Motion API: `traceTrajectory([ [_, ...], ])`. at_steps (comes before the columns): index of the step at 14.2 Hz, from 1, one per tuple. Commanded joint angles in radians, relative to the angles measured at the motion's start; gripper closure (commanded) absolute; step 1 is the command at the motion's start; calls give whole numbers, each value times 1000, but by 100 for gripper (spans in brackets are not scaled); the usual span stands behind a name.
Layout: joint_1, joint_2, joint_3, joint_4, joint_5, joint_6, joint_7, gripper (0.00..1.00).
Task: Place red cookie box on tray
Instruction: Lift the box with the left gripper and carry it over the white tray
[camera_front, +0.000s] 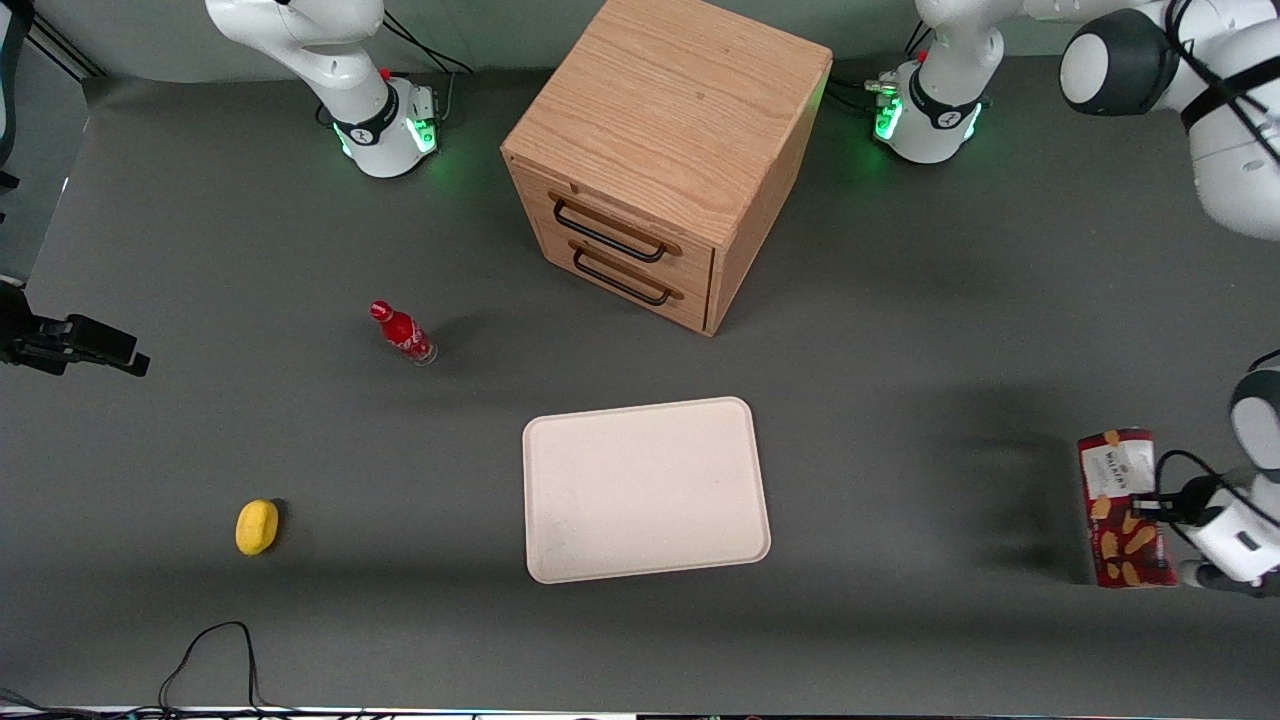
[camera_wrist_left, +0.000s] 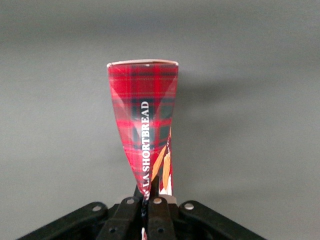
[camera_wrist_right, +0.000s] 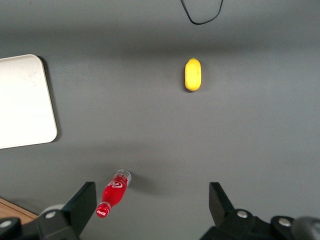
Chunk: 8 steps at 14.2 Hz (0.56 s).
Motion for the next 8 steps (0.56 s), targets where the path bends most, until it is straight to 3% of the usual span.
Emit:
traceTrajectory([
  [1, -2, -96, 32, 104, 5, -210, 1, 100],
  [4, 3, -264, 44, 98, 5, -337, -15, 100],
  [8, 17, -370, 47, 101, 2, -453, -15, 100],
])
